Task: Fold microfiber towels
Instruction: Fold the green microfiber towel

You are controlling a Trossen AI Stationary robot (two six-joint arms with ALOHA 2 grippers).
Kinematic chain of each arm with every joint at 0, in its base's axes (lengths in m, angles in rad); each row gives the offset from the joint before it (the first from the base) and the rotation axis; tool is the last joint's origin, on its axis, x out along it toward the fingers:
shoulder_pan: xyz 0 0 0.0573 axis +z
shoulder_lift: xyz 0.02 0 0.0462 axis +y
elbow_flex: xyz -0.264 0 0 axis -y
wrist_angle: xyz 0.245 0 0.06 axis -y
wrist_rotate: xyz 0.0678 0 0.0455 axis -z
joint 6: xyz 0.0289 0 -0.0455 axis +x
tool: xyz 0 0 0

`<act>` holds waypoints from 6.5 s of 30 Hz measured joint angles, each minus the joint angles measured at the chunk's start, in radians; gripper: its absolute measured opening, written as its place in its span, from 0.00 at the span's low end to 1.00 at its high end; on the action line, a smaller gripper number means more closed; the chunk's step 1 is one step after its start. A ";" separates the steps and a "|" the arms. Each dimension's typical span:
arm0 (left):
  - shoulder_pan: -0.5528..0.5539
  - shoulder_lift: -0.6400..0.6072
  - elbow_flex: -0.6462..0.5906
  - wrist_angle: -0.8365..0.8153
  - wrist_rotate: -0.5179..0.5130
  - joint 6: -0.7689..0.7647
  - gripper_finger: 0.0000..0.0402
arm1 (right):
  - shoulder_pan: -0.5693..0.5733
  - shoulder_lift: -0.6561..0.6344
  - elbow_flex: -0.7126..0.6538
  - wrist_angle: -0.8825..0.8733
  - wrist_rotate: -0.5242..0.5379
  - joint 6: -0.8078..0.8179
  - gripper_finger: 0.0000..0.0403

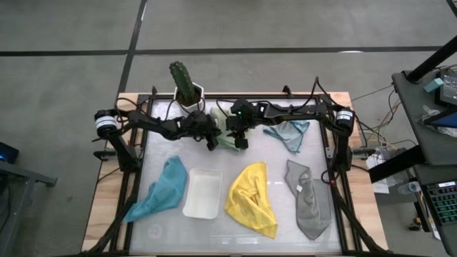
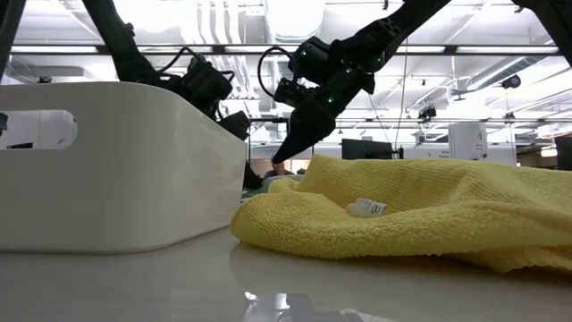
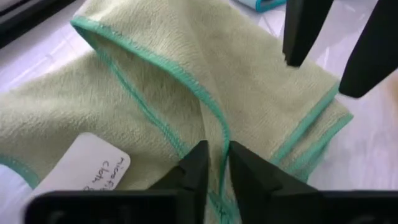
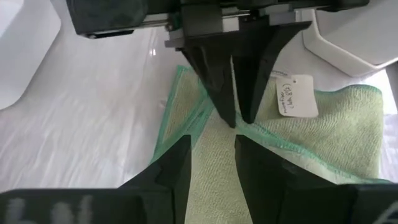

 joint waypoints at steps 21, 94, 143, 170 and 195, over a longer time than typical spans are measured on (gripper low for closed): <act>0.001 -0.053 -0.004 -0.129 -0.036 -0.034 0.00 | 0.000 0.000 -0.012 0.007 0.007 0.011 0.27; 0.053 -0.052 -0.015 -0.201 -0.001 -0.008 0.39 | 0.088 0.178 -0.033 0.239 0.243 0.172 0.05; 0.024 -0.082 -0.014 -0.241 0.148 0.110 0.37 | 0.088 0.178 -0.004 0.214 0.183 0.221 0.34; 0.018 -0.104 0.038 -0.315 0.128 0.107 0.03 | 0.092 0.178 -0.004 0.210 0.185 0.241 0.42; 0.002 -0.045 0.030 -0.308 0.074 0.103 0.30 | 0.092 0.178 -0.005 0.211 0.186 0.214 0.33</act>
